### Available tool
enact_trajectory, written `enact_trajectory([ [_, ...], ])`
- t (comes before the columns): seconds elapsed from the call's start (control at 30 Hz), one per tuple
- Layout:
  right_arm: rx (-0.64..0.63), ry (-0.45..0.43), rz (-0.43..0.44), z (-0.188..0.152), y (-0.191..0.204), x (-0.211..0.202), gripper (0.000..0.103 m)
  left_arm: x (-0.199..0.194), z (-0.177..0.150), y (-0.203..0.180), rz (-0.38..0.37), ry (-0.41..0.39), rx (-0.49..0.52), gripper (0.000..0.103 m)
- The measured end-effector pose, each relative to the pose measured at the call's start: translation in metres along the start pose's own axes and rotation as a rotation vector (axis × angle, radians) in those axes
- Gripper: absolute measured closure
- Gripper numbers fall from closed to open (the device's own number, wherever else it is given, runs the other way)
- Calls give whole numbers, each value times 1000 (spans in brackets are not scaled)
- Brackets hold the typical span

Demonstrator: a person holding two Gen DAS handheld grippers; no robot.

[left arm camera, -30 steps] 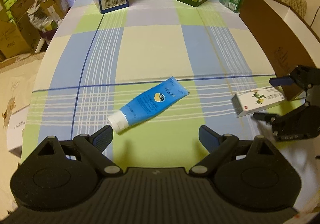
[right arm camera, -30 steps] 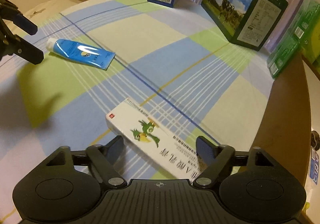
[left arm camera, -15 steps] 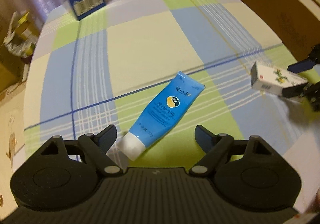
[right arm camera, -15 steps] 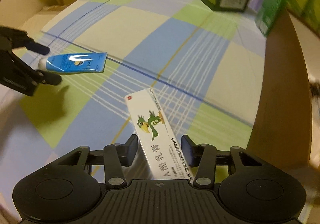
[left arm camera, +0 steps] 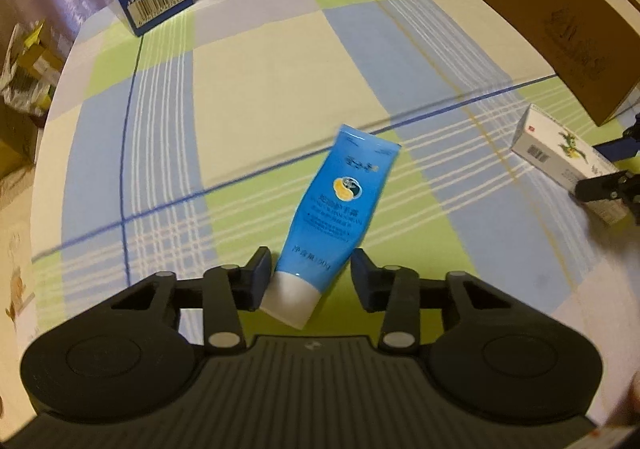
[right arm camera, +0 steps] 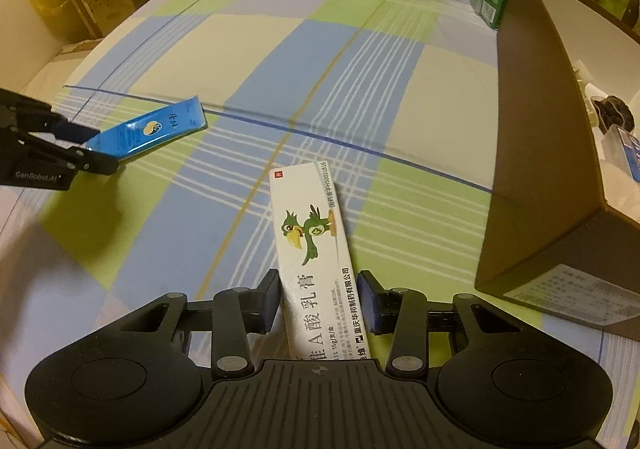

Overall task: Organize objects
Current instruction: 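Grasp the white ointment box with the right tool while the left tool grasps the blue tube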

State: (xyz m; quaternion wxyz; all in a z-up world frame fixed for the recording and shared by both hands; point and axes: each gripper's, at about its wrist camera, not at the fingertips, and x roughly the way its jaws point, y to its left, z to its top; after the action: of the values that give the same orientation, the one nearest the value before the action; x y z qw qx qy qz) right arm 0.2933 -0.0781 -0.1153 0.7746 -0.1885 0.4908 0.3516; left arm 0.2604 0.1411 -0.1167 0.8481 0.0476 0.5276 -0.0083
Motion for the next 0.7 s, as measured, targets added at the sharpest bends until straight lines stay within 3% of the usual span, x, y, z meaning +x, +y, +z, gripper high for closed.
enact_trajectory([
  [0.17,2,-4,-1,-11,-3,-6,65,-8,-5,-24,-44,22,-69,76],
  [0.7,52,-5,-22,-67,-15,-34,65,-27,-28,-102,-144,65,-81,76],
])
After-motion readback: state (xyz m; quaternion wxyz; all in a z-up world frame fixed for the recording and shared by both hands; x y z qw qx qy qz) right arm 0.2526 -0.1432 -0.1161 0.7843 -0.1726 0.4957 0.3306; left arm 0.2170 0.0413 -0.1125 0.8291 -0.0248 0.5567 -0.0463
